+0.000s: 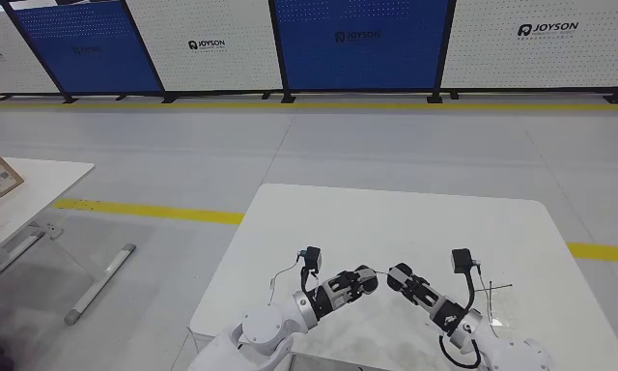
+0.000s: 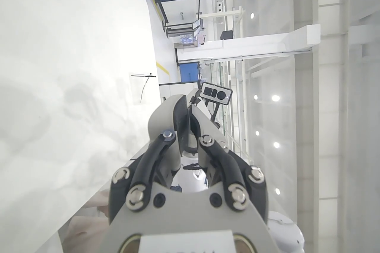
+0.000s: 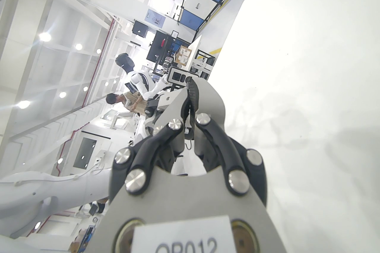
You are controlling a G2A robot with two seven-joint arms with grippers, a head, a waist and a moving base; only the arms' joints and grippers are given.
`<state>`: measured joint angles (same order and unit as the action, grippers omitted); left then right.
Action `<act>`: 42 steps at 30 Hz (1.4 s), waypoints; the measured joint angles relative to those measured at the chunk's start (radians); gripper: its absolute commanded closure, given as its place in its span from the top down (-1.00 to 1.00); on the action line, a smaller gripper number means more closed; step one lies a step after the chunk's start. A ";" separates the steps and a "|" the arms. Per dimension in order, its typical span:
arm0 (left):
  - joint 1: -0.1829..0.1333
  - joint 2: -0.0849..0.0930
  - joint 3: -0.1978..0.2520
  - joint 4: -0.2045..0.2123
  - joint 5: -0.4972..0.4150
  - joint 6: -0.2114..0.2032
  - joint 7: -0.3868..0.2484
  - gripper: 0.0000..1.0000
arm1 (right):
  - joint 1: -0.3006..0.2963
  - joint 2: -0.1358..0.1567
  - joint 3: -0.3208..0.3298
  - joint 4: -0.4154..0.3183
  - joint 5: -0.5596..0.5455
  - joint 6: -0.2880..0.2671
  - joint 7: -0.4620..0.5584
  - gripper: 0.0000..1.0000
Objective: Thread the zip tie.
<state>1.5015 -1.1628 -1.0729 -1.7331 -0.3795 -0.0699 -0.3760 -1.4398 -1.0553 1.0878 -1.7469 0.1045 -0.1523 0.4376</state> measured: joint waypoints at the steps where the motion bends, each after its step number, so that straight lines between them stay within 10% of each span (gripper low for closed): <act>1: 0.000 0.000 0.000 0.000 0.001 -0.004 -0.003 -1.00 | 0.000 0.000 0.000 0.000 0.000 0.000 0.000 -1.00; 17: -0.001 0.002 -0.002 -0.003 -0.010 0.000 -0.003 -1.00 | 0.000 0.000 0.000 0.000 0.000 0.000 0.000 -1.00; 19: -0.002 0.002 -0.004 -0.003 -0.014 0.004 0.001 -0.06 | 0.000 0.000 0.000 0.000 0.000 0.000 0.000 -1.00; 21: -0.002 0.002 -0.004 -0.005 -0.012 0.008 0.010 0.32 | 0.000 0.000 0.000 0.000 0.000 0.000 0.000 -1.00; 42: 0.000 0.004 0.002 -0.003 0.004 -0.006 0.016 -1.00 | 0.000 0.000 0.000 0.000 0.000 0.000 0.000 -1.00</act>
<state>1.5011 -1.1589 -1.0713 -1.7364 -0.3753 -0.0758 -0.3603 -1.4398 -1.0553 1.0878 -1.7469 0.1045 -0.1523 0.4376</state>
